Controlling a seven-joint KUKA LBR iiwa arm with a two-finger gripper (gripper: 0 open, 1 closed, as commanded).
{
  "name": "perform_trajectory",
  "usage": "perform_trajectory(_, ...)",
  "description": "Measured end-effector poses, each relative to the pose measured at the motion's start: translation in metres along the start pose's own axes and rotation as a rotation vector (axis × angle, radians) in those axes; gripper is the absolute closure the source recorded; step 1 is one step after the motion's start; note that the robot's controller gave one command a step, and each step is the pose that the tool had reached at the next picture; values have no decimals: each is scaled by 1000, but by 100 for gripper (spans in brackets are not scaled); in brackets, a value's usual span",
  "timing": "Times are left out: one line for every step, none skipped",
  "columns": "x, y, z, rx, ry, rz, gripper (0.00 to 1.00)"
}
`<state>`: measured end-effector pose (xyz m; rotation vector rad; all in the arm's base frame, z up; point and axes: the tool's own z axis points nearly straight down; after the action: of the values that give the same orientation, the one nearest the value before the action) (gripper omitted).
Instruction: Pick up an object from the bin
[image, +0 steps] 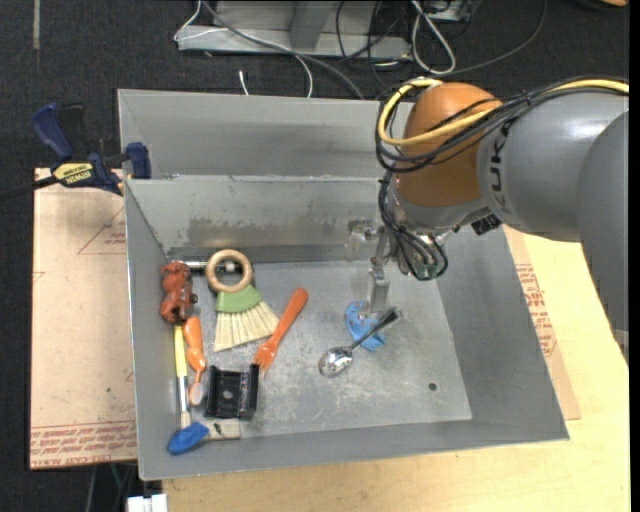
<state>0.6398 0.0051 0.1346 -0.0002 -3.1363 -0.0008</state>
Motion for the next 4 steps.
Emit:
perform_trajectory(-2,0,-4,0,-7,0,0)
perform_trajectory(24,-34,50,0,-11,-314,0)
perform_trajectory(31,-44,65,1,-7,-402,0)
perform_trajectory(47,-11,34,0,-5,-558,0)
